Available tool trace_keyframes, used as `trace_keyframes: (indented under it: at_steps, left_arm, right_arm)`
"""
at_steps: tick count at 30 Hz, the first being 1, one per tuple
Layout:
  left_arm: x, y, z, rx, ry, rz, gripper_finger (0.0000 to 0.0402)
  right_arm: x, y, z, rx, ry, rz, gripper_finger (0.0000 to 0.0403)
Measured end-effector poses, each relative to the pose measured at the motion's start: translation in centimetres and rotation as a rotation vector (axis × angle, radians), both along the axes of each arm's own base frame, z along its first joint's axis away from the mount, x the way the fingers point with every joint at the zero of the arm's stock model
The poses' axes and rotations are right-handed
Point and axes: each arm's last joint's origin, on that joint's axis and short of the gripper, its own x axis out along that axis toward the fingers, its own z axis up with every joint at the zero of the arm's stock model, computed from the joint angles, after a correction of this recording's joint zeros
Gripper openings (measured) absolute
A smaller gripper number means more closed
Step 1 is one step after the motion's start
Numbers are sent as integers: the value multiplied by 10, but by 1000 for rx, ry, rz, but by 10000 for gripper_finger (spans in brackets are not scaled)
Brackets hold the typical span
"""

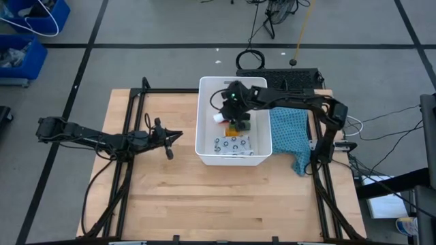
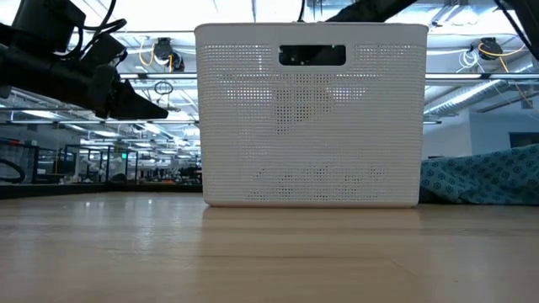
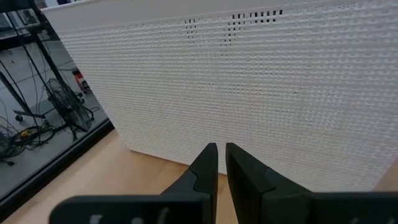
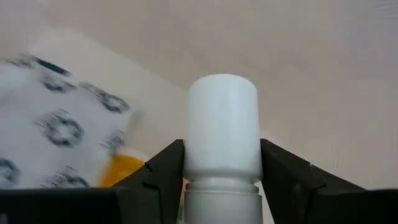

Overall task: Pick & place medical supplies in basket/bin
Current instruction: Put the white medicine bottle into the white bin, then return to Home Position

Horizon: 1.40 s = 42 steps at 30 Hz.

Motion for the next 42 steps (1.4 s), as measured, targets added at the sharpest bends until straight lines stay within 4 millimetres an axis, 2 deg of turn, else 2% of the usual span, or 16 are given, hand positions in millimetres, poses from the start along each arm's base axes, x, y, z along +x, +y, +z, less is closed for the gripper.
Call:
trace_keyframes:
  at_steps: [3, 9, 15, 19, 25, 32, 36, 39, 42]
  left_arm:
    - [0, 0, 0, 0, 0, 0, 37]
    - [0, 0, 0, -7, -2, -6, 37]
    - [0, 0, 0, -13, -5, -6, 37]
    - [0, -1, 0, -17, -5, -17, 37]
    - [0, -1, 0, -19, -4, -25, 37]
    - [0, -1, -1, -23, -1, -25, 37]
    - [0, -1, -1, -35, -5, -26, 37]
    - [0, -1, -1, -38, -4, -29, 37]
    - [0, -1, -1, -38, -4, -30, 37]
  right_arm:
    - [5, -4, -16, 81, 14, 10, 167]
    - [15, -5, -62, 118, 122, -17, 167]
    - [21, -9, -91, 150, 169, -35, 167]
    - [22, -9, -99, 167, 187, -43, 166]
    - [22, -9, -95, 184, 176, -72, 179]
    - [19, -8, -85, 195, 169, -117, 263]
    - [18, -9, -78, 149, 163, -148, 293]
    - [16, -8, -65, 116, 137, -159, 299]
    - [8, -6, -33, 73, 74, -165, 294]
